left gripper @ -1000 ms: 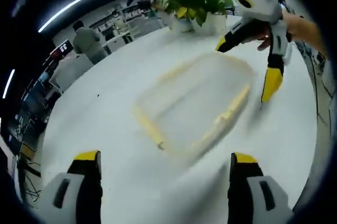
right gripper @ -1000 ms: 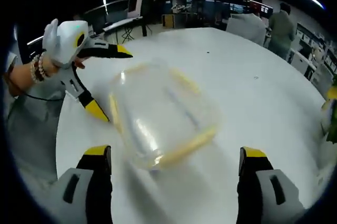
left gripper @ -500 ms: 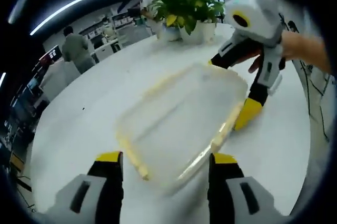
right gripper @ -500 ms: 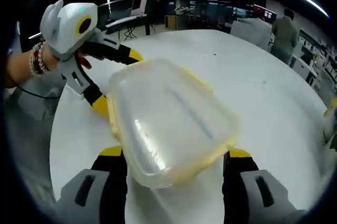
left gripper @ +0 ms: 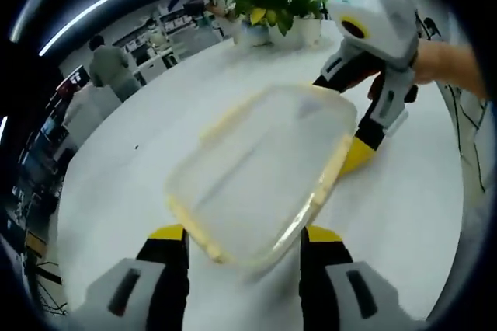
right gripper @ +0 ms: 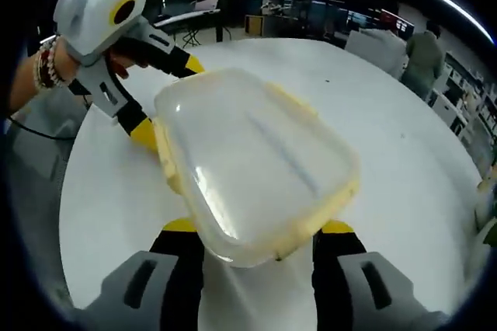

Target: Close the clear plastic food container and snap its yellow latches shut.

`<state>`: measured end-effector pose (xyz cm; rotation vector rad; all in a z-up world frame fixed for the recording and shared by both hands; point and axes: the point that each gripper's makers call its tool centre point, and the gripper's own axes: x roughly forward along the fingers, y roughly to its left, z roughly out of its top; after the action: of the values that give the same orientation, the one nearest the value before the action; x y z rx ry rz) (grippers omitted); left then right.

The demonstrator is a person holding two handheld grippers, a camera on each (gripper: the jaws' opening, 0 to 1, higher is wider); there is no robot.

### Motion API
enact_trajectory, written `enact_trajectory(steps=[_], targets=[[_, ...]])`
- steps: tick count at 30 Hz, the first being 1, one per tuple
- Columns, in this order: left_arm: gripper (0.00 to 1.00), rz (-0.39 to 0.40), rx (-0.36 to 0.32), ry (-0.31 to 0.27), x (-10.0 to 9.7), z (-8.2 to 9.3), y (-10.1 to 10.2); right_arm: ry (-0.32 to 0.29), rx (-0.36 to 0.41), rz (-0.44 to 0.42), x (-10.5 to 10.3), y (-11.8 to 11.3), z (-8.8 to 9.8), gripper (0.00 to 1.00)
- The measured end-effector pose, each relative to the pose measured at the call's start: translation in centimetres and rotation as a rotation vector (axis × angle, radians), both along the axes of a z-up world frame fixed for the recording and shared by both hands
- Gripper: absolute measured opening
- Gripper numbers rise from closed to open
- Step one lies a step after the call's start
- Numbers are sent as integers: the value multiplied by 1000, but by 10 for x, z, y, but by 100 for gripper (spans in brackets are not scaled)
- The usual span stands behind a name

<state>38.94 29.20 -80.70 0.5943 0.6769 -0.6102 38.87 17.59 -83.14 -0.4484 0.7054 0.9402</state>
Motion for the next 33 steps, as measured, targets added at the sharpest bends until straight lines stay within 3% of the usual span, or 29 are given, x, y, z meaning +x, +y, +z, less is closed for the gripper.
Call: enact_trajectory(steps=[8,16,17,25,33], targets=[[42,79,61,6,17,1,62,-30,24,22,15,49,3,40],[41,118,85,-15,35,3,98,-36,67,19,34,83,4,36],[40,155,82,-12,39,2,105,-34,72,17,35,86,4,34],[38,183,62,-26,57,3,118,-41,113,-30,49,97,6,29],[37,191,28,-28,62,1,117,-37,147,-70,55,97,8,27]])
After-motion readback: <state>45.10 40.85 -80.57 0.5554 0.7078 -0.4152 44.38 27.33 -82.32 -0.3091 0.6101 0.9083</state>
